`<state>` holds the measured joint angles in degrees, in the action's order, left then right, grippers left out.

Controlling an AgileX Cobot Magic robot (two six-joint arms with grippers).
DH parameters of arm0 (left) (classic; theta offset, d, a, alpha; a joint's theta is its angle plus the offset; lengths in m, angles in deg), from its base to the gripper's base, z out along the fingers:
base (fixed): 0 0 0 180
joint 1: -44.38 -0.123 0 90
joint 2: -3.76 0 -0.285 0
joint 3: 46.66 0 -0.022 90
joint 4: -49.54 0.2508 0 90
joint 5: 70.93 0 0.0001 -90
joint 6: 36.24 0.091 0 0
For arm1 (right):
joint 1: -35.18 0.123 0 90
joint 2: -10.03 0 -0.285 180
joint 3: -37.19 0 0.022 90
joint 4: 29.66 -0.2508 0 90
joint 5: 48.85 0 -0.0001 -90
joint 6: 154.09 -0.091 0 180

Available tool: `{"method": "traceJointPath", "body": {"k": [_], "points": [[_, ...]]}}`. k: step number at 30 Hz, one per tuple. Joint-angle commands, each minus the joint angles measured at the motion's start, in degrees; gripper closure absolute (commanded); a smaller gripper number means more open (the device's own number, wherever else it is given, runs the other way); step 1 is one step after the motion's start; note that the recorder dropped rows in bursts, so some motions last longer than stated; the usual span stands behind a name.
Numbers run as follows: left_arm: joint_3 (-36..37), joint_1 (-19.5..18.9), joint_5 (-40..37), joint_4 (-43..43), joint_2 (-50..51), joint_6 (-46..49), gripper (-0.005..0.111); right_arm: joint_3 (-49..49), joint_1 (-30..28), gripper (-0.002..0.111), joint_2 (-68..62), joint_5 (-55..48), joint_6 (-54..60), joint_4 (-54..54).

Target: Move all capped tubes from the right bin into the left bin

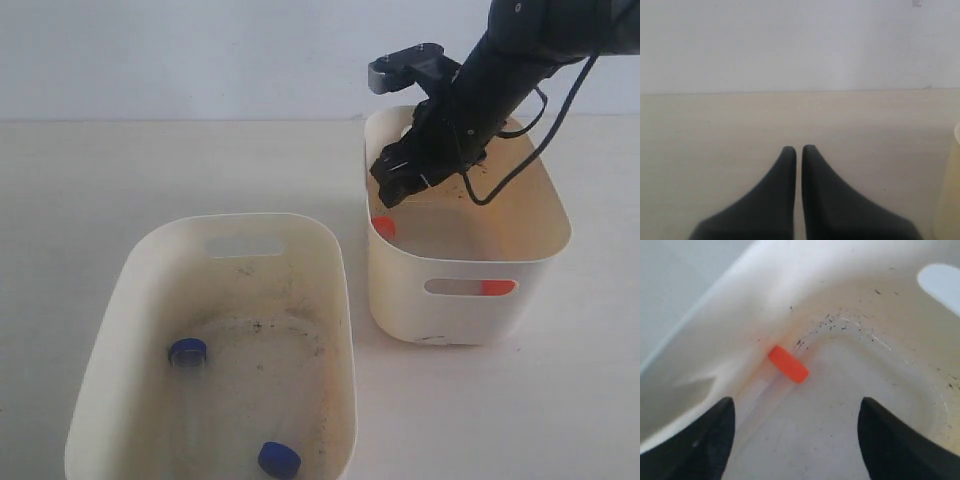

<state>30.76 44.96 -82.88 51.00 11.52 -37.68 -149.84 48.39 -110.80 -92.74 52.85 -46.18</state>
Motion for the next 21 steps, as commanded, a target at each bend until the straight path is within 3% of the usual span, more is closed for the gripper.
{"method": "traceJointPath", "body": {"k": [1,5,21], "points": [[-0.2,0.0,0.4,-0.4,0.0,-0.5,0.102,0.3,0.0,0.052,0.4,0.7,-6.2,0.3],[-0.2,0.0,0.4,-0.4,0.0,-0.5,0.102,0.3,0.0,0.064,0.4,-0.7,-11.9,0.3],[-0.2,0.0,0.4,-0.4,0.0,-0.5,0.102,7.2,0.0,0.064,0.4,2.8,-22.1,-4.1]]}}
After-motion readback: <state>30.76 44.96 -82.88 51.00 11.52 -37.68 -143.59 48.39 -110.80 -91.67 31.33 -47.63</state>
